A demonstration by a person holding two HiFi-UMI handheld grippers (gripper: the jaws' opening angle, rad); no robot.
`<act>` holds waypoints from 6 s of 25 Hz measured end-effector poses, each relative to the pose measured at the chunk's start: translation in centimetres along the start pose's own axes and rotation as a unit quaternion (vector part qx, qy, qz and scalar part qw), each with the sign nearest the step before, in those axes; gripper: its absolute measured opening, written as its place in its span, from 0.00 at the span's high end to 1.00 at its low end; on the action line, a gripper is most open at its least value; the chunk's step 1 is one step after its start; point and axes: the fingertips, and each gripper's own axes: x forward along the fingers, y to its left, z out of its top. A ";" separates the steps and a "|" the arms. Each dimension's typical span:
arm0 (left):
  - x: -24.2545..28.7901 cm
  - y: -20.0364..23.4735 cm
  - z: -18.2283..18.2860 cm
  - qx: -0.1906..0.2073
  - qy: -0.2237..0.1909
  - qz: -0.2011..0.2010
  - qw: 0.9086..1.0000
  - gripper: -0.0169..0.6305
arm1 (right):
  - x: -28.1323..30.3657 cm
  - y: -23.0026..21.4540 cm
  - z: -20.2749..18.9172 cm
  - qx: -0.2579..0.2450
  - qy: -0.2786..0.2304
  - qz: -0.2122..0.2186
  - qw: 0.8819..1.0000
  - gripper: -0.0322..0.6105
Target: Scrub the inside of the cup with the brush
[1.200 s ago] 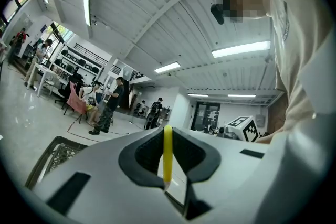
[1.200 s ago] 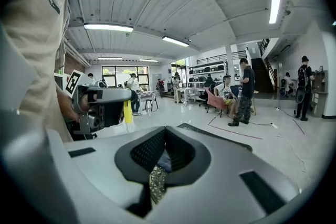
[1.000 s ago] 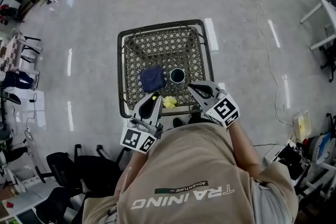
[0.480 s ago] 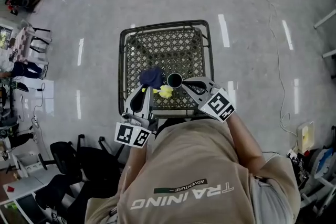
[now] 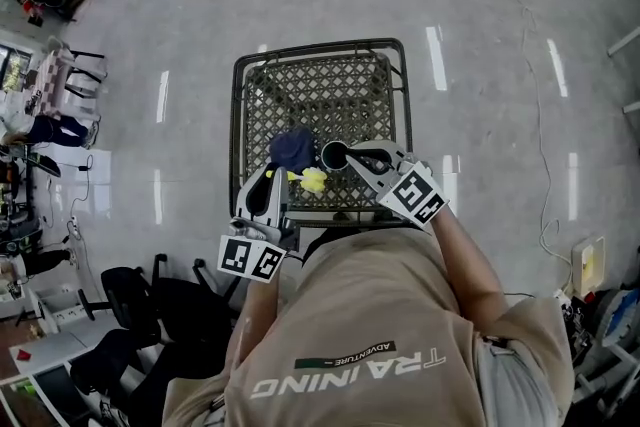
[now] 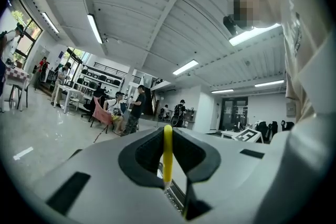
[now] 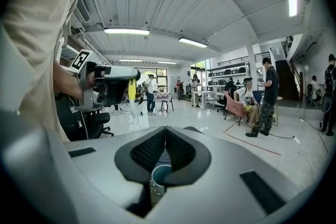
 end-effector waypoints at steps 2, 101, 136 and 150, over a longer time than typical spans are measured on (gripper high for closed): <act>0.1 0.2 -0.1 -0.006 0.002 -0.001 1.000 0.89 | 0.4 -0.2 -0.6 -0.004 0.007 0.002 1.000 0.93; -2.1 -4.2 12.5 -0.016 -0.061 -0.234 0.970 0.89 | 6.4 8.2 1.0 -0.078 0.148 0.044 0.985 0.35; -6.4 -1.9 18.1 0.048 -0.119 -0.186 0.974 0.89 | 4.9 10.7 -1.7 -0.076 0.194 0.066 0.976 0.35; -3.5 -3.3 12.0 0.037 -0.049 -0.206 0.977 0.89 | 5.7 10.8 -0.1 -0.092 0.170 0.064 0.979 0.35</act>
